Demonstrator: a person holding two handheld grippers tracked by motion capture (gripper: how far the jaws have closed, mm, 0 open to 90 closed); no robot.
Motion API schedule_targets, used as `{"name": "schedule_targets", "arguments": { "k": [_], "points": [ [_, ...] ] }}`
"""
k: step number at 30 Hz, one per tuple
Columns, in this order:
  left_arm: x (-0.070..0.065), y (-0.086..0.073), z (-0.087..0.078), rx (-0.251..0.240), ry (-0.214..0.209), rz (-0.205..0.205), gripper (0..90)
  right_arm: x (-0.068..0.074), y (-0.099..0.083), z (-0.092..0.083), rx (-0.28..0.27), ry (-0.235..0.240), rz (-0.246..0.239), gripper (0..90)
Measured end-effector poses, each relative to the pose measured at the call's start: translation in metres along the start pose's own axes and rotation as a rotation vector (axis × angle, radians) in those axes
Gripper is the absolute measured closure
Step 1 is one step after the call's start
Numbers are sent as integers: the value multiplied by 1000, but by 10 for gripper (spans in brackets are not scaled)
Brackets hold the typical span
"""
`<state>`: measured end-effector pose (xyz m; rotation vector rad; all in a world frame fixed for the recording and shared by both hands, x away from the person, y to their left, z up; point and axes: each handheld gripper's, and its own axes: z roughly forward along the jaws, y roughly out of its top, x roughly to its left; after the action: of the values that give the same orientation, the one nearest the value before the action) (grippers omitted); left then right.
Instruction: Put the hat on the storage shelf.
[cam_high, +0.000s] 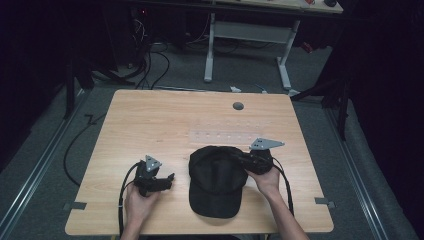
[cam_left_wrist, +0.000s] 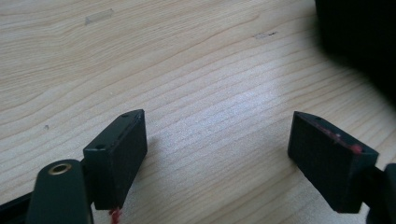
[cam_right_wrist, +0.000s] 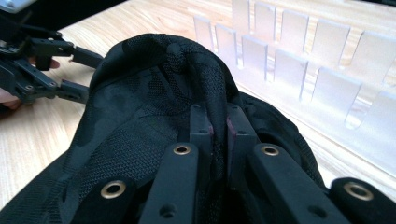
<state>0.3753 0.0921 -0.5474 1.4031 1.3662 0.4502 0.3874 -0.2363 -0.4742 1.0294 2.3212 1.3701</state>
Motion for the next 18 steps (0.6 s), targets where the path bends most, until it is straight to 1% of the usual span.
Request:
{"name": "schedule_targets", "arguments": {
  "k": [7, 11, 15, 18],
  "points": [
    [-1, 0, 0, 4, -3, 1, 185, 0, 3, -10, -21, 9, -6, 843],
    [-1, -1, 0, 16, -13, 6, 151, -1, 5, -19, -38, 11, -1, 843],
    [-1, -1, 0, 17, -13, 7, 150, -1, 7, -25, -51, 12, -4, 844],
    [-1, -1, -1, 22, -29, 14, 149, -1, 11, -30, -68, 18, -2, 844]
  ]
}}
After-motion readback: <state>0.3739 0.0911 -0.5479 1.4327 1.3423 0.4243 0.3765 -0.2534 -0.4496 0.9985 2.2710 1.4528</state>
